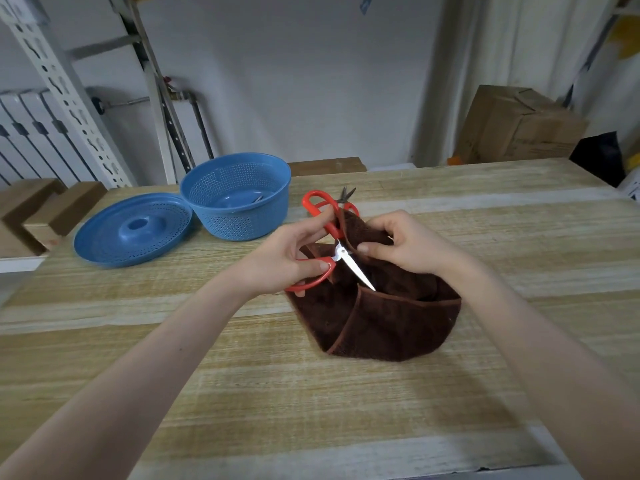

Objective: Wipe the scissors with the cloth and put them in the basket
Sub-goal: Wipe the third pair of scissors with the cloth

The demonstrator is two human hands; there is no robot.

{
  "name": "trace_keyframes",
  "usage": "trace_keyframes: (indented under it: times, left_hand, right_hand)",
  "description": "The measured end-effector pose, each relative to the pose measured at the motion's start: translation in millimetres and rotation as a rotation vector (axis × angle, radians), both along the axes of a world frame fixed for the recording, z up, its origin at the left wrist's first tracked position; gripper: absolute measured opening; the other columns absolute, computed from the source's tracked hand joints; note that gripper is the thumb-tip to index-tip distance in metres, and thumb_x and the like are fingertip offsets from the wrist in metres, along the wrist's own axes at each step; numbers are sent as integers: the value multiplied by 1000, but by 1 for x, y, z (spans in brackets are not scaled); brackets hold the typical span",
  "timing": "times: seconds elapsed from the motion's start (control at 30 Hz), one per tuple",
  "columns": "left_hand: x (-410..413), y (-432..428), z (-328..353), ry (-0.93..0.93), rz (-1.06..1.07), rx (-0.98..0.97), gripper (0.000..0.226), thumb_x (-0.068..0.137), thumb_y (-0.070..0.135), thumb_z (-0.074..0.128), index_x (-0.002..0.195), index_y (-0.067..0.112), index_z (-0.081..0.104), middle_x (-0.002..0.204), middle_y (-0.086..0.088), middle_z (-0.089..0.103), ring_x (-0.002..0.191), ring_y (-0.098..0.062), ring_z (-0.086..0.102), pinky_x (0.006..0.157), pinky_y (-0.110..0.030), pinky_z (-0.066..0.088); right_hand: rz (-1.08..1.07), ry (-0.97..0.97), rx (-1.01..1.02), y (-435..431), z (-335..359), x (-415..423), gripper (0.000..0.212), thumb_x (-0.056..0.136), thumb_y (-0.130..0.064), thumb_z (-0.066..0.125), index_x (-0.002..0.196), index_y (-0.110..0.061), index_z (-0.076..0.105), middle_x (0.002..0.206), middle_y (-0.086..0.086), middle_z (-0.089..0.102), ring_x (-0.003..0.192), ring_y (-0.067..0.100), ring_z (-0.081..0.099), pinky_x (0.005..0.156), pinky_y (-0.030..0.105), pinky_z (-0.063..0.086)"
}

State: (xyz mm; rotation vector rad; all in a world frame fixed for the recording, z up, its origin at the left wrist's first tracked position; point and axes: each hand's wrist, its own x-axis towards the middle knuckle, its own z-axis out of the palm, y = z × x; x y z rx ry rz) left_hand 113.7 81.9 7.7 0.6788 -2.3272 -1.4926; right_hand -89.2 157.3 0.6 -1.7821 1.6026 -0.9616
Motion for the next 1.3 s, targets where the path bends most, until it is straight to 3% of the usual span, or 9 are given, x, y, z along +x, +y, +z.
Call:
trace_keyframes:
  times: [0.13,0.2,0.27,0.33,0.57,0.87,0.97,1.03,1.3]
  left_hand:
    - [-7,7,5,5,-4,-41,82,91,-12,52,154,24,13,157,1,23,41,1,51,43,-17,44]
    - [-9,9,3,45,-3,-36,81,90,-16,50,153,18,13,154,1,24,75,3,67,42,-14,39]
    - [-7,7,-1,69,-6,-8,80,89,-19,50,152,12,13,148,4,25,115,12,25,81,-22,45]
    - [-4,3,-3,46,-16,-18,80,89,-16,53,153,15,16,150,7,26,108,2,58,46,-15,43]
    - [3,-6,-12,-9,-7,-52,80,88,-11,59,153,16,20,156,6,29,141,-6,26,67,-11,46]
    - [-9,-1,-15,4,-2,-190,81,89,-4,59,151,26,17,141,1,47,44,-3,51,43,-22,43]
    - [-3,-4,-12,39,-5,-93,80,88,-12,57,153,16,19,148,10,32,100,-14,68,55,-14,47]
    - [-1,-2,-10,54,-16,-87,80,87,-14,57,153,12,20,153,4,30,134,-15,32,61,-13,48]
    - [-6,7,0,25,-22,-131,80,91,-8,55,150,30,16,146,11,38,40,-3,46,42,-25,48]
  right_hand:
    - [-86,-42,-58,-4,-3,5,19,86,-18,72,77,-34,65,68,-28,67,70,-8,64,68,12,45]
    - [-113,-66,-90,-5,-7,9,20,86,-19,72,74,-32,64,63,-27,66,63,-8,63,61,9,43]
    - [-130,-83,-107,-4,-13,13,22,87,-18,71,74,-33,63,60,-29,64,61,-10,61,58,7,41]
    - [-131,-82,-113,-3,-18,15,22,89,-16,68,74,-32,62,60,-29,63,60,-10,60,58,8,41]
    - [-58,-129,31,4,-12,7,20,92,-9,62,80,-24,66,67,-21,69,66,-8,63,64,10,45]
    - [-209,-28,-69,-2,-12,27,23,91,-23,66,72,-33,61,62,-18,62,58,-10,58,57,10,38]
    - [-183,-55,-31,-1,-8,24,25,93,-19,63,73,-33,60,59,-20,63,59,-10,58,61,14,41]
    - [-148,-91,26,1,-4,21,24,94,-15,61,75,-30,63,61,-20,65,62,-9,60,66,17,45]
    - [-171,-189,55,2,3,20,12,89,-19,69,78,-23,70,65,-12,70,63,-2,66,61,15,48]
